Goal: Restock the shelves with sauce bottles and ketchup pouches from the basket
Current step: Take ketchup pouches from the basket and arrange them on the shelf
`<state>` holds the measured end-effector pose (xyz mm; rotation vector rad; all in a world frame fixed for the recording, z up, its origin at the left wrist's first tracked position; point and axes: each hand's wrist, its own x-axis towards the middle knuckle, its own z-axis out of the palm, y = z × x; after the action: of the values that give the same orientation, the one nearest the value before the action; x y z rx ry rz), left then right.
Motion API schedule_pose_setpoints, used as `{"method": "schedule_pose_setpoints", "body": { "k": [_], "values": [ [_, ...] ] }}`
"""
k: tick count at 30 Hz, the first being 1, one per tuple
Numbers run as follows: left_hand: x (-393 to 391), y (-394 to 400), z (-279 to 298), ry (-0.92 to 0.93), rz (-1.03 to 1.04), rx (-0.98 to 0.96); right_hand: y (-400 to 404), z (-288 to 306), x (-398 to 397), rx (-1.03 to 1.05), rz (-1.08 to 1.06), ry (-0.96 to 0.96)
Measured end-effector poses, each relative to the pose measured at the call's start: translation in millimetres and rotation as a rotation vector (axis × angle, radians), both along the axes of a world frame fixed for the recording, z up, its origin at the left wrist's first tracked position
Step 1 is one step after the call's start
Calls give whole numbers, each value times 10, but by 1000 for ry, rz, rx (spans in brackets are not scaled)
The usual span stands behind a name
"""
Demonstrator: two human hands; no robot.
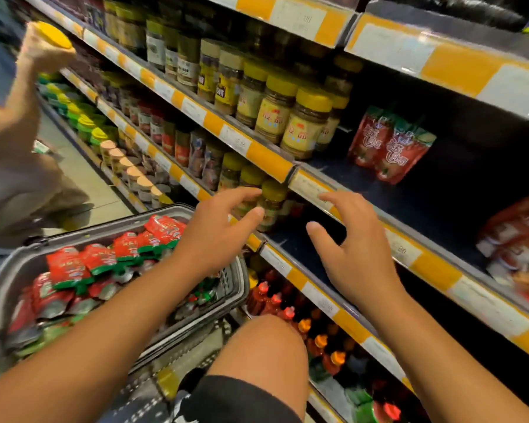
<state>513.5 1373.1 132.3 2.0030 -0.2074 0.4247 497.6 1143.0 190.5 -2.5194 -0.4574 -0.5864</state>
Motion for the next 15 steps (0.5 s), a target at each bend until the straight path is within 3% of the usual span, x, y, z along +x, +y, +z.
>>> {"method": "schedule_pose_setpoints", "body": {
  "k": [5, 15],
  "values": [
    [-346, 720, -678, 151, 164, 97, 717, -558, -8, -134, 145, 244],
    [-866, 2012, -1526, 270, 512, 238, 1951, -1564, 134, -261, 361, 452]
  ]
}}
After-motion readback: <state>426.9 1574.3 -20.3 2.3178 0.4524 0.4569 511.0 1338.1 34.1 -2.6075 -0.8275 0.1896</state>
